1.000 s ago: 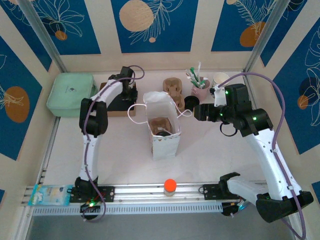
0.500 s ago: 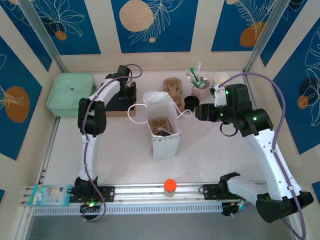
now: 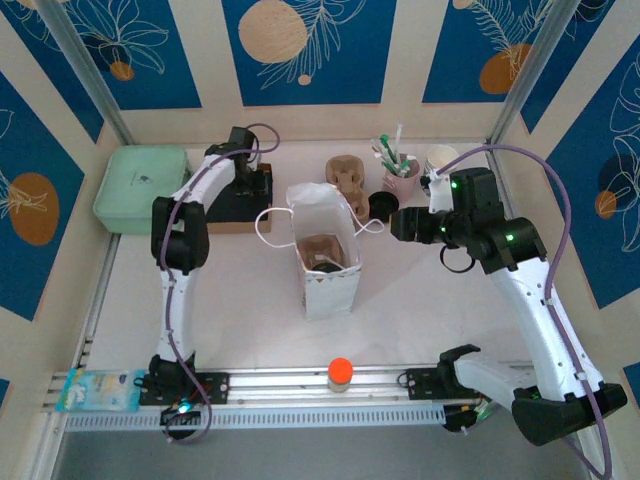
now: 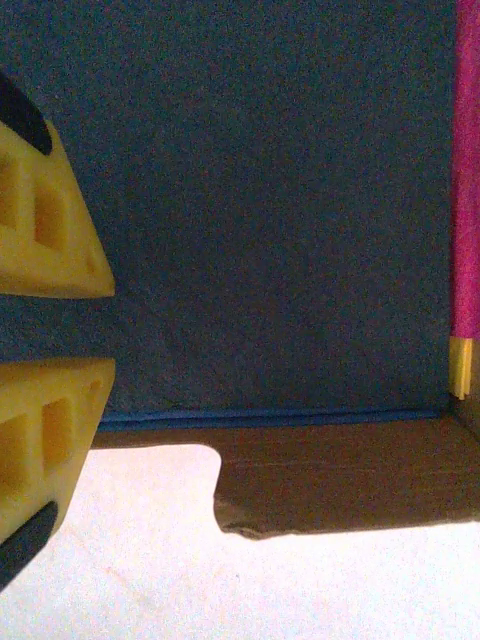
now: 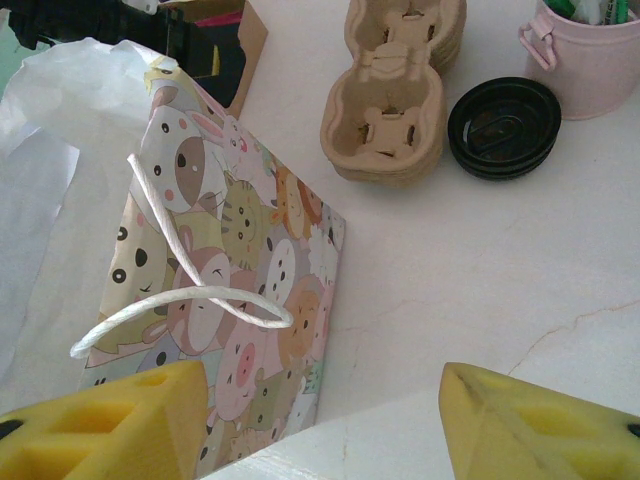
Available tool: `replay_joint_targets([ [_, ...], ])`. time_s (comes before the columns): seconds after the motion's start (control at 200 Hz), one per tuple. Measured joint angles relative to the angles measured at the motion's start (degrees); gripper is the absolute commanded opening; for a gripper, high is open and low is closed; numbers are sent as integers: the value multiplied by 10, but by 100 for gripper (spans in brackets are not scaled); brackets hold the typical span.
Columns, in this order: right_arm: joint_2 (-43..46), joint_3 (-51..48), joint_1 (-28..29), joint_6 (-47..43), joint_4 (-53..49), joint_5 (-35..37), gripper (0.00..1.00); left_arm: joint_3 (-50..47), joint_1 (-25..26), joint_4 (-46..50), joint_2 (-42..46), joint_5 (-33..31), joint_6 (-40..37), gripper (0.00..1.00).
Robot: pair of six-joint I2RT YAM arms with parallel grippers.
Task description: Pack the takeout coffee
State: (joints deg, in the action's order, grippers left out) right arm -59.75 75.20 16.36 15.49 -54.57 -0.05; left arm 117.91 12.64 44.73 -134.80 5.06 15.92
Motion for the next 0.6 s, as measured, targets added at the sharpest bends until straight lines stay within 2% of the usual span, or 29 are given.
replay_joint_targets([
  [0.16, 0, 0, 0, 0, 0, 0, 63, 0, 1, 5, 0, 0, 0, 31],
  [0.6, 0, 0, -2, 0, 2, -2, 63, 12, 10, 12, -12, 0, -7, 32],
])
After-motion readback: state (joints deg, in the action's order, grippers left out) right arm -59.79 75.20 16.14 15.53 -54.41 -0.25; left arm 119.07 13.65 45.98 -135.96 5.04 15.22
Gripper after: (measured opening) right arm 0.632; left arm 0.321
